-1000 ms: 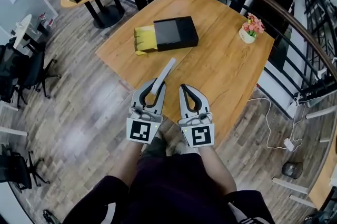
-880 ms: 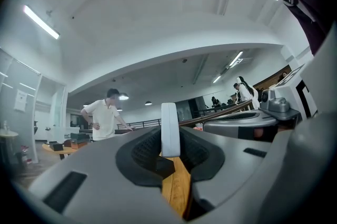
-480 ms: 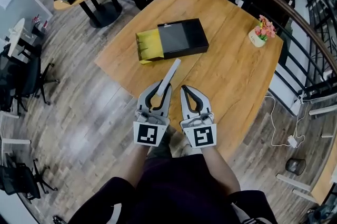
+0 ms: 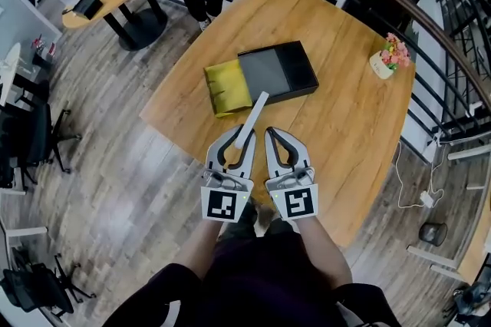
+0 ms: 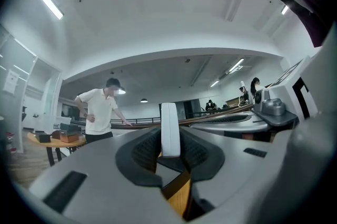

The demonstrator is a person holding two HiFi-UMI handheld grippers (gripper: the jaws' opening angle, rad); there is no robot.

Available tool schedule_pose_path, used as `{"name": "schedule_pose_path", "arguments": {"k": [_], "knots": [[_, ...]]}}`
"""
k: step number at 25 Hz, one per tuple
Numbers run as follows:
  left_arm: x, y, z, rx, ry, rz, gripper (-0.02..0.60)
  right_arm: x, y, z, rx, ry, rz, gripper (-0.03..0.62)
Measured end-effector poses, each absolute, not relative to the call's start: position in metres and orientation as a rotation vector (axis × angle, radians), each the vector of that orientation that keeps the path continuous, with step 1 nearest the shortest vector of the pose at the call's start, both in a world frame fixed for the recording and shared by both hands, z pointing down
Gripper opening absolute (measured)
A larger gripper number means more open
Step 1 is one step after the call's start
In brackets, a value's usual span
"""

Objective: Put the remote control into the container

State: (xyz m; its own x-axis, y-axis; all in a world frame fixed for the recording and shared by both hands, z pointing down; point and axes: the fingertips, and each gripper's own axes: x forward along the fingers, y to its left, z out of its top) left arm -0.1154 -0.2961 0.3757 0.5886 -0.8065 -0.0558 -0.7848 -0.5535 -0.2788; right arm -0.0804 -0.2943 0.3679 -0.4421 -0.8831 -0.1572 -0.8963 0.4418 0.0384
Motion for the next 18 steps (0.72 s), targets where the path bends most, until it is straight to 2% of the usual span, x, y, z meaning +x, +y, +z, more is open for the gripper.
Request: {"name": "schedule_pose_path", "arguments": {"k": [2,6,10,18], "knots": [[-0.119,-0.312,0.379,-2.587,1.370,-0.038,0.081,-0.084,-0.311,0.371,-1.595,2.568,0.167,0.018],[-0.119,-0.345,0.397,-2.562,1.346,-0.131,0.081,-0.086,-0.346,0.385,-1.588,2.578,0.134,0.018],[-0.128,-0.379,0.418,-2.677,1.607,0.177,0.081,-0.089,-0.379,0.410,-1.572,2.604,0.096,0.018],[-0.141,-0.428,0.481,-2.651,1.686,0.053,0.081,-0.089,-0.412,0.458,-1.556,2.635,-0.009,0.018]]}}
